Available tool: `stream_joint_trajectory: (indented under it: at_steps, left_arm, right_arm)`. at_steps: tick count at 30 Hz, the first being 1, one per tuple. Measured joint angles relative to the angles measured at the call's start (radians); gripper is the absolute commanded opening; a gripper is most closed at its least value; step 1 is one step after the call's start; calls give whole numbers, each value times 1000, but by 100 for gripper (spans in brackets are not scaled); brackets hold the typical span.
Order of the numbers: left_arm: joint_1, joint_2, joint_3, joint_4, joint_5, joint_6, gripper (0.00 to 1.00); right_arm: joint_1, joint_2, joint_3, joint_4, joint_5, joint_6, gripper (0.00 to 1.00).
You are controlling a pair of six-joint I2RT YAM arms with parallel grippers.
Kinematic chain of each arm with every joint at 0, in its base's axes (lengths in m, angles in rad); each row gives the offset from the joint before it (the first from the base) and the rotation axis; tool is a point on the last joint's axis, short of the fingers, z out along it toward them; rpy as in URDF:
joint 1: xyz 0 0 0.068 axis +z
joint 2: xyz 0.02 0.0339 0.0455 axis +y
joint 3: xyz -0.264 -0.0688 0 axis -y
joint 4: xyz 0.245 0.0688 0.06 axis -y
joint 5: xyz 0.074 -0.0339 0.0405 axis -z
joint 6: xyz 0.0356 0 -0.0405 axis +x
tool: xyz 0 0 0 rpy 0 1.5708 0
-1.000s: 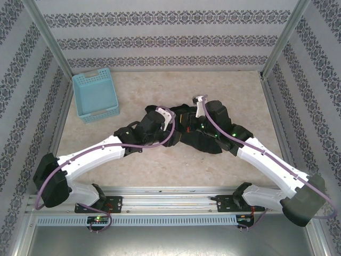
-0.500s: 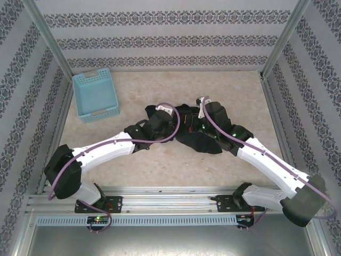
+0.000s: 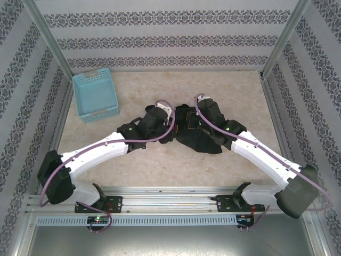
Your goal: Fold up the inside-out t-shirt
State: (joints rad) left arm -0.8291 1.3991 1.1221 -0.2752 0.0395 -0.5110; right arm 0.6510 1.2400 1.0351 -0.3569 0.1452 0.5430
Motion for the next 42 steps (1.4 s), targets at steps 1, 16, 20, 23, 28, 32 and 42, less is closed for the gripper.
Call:
stream_joint_trajectory:
  at_steps: [1, 16, 20, 23, 28, 32, 42]
  left_arm:
    - [1, -25, 0, -9, 12, -2, 0]
    - [156, -109, -48, -116, 63, 61, 0]
    - [155, -28, -49, -135, 66, 93, 3]
    - [155, -21, -63, -136, 60, 109, 10]
    - [153, -68, -113, -130, 55, 119, 30]
    - [141, -101, -157, -84, 74, 105, 51]
    - [137, 3, -171, 57, 98, 0, 54]
  right_arm:
    - [0, 8, 0, 0, 8, -3, 0]
    - [-14, -27, -1, 42, -214, -17, 0]
    - [-14, -44, -2, 66, -303, 26, 0]
    - [-14, -40, -2, 69, -335, 47, 0]
    - [-17, 5, 8, 69, -336, 58, 0]
    - [-21, 60, 30, 68, -327, 57, 0]
    - [-21, 152, 82, 69, -318, 58, 0]
